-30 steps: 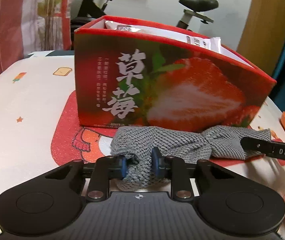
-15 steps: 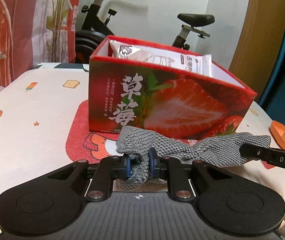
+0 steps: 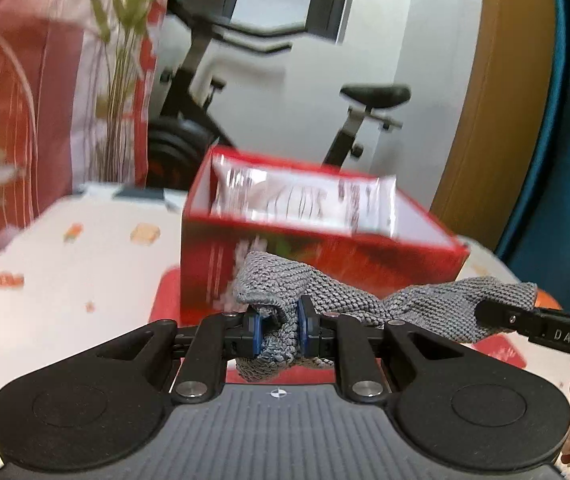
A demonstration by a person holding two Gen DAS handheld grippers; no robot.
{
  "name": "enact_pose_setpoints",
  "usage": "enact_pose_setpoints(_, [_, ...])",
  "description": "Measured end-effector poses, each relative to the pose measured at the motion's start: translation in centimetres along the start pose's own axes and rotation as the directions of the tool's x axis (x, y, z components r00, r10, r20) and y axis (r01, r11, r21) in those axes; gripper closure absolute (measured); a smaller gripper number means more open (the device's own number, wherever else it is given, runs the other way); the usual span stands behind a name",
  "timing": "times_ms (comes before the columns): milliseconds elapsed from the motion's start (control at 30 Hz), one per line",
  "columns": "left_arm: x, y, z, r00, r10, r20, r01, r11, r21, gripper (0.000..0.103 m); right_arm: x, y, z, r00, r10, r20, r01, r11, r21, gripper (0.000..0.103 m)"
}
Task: Organize soft objects
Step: 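Lift the grey towel with the right gripper and carry it over the box, then lower the grey towel into the red box and open the right gripper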
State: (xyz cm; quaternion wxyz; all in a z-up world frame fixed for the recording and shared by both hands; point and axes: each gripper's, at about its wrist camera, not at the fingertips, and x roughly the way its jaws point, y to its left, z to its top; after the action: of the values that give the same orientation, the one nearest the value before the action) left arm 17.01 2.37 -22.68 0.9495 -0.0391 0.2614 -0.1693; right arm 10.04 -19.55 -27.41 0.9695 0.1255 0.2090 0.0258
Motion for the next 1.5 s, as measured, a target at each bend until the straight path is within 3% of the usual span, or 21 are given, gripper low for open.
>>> enact_pose_setpoints(300, [-1.4, -1.3, 5.5, 0.992, -0.015, 0.121, 0.011, 0.999, 0.036, 0.085, 0.4, 1.7, 6.5, 0.995, 0.033, 0.096, -0.021, 0.992, -0.124, 0.082])
enact_pose_setpoints(433, [0.4, -1.3, 8.1, 0.992, -0.003, 0.123, -0.005, 0.998, 0.059, 0.085, 2.4, 1.4, 9.4, 0.995, 0.047, 0.083, -0.038, 0.993, -0.110, 0.083])
enact_pose_setpoints(700, [4.4, -1.4, 10.8, 0.993, 0.025, 0.112, -0.033, 0.997, 0.073, 0.085, 8.2, 2.8, 12.1, 0.999, 0.029, 0.035, -0.020, 0.974, -0.224, 0.084])
enact_pose_setpoints(900, [8.2, -1.1, 12.4, 0.997, 0.025, 0.077, -0.034, 0.992, 0.123, 0.085, 12.6, 1.7, 13.3, 1.000, 0.006, -0.006, -0.007, 0.978, -0.209, 0.084])
enact_pose_setpoints(1067, [12.1, 0.6, 13.3, 1.000, 0.010, 0.012, -0.011, 0.997, 0.076, 0.085, 16.0, 1.0, 13.5, 0.998, -0.035, -0.049, 0.024, 0.975, -0.220, 0.084])
enact_pose_setpoints(1167, [14.2, 1.0, 13.1, 0.999, 0.023, -0.023, -0.020, 0.995, 0.095, 0.085, 17.9, 0.7, 13.4, 0.996, -0.051, -0.073, 0.034, 0.974, -0.223, 0.084])
enact_pose_setpoints(1267, [15.8, 1.2, 13.0, 0.998, 0.031, -0.056, -0.025, 0.995, 0.101, 0.085, 19.3, 0.1, 13.5, 0.994, -0.058, -0.097, 0.040, 0.983, -0.179, 0.084])
enact_pose_setpoints(1500, [18.1, 2.1, 14.1, 0.993, 0.046, -0.113, -0.035, 0.994, 0.101, 0.085, 21.2, 0.0, 13.8, 0.988, -0.066, -0.140, 0.038, 0.980, -0.197, 0.084])
